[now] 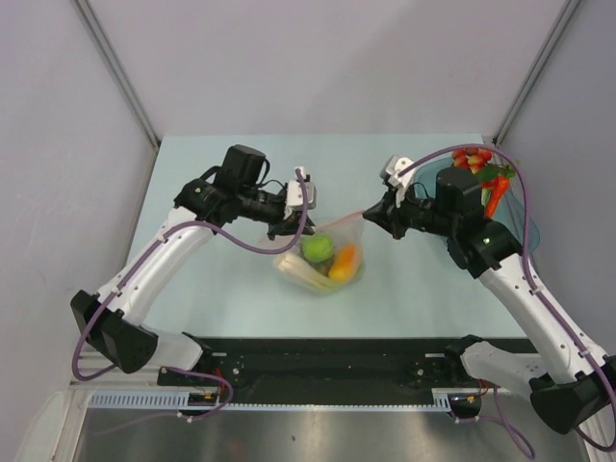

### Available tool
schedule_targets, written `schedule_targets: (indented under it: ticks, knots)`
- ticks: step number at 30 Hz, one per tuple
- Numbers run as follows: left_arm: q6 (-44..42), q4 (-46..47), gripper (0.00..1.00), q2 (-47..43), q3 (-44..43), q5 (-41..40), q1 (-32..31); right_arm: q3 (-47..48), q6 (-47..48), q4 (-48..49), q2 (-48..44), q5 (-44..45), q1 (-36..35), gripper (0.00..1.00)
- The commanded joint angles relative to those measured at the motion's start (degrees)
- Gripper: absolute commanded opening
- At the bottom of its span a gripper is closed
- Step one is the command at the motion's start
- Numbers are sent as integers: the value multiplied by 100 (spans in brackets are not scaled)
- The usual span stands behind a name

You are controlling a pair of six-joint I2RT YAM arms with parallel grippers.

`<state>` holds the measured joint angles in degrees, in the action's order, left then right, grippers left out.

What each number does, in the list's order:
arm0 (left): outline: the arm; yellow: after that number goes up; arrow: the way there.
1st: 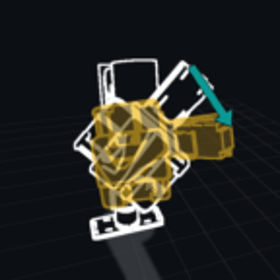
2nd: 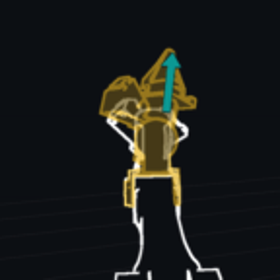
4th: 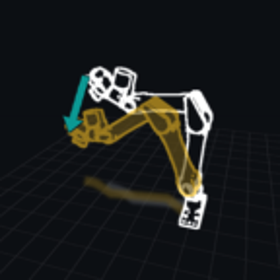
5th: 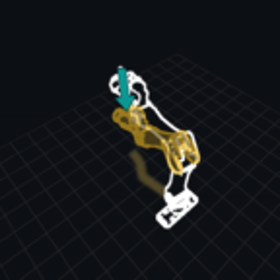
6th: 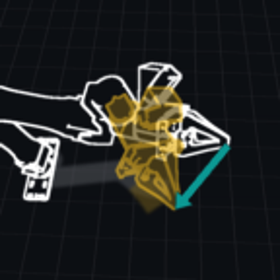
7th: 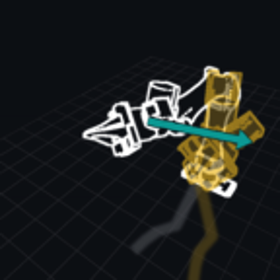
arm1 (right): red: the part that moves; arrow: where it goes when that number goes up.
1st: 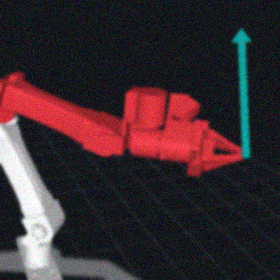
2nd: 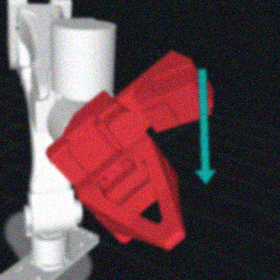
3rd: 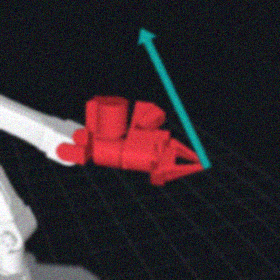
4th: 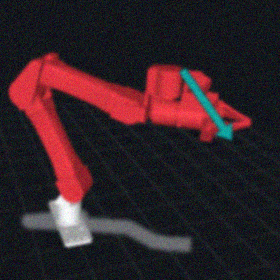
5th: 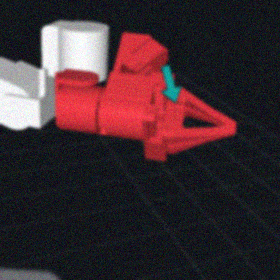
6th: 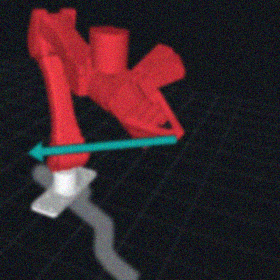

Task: Place the food in the zip-top bag and seal the zipper
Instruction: Zip the zipper food storage bag at the center of the board.

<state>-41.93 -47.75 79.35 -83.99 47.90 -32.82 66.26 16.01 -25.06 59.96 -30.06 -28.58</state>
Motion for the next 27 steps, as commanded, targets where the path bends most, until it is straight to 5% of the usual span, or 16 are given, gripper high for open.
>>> schedule_targets:
  ticks: [1, 18, 27]
  knots:
    - [-525, -1043, 1, -315, 137, -308, 434, 168, -203, 282, -266, 554, 527, 0]
    - [-1071, -1685, 0, -500, 120, -624, 1480, -8, -221, 308, -380, 431, 1276, 0]
    - [-247, -1124, 0, -96, -424, -378, 1498, -8, -169, 800, -3, 36, 1276, 0]
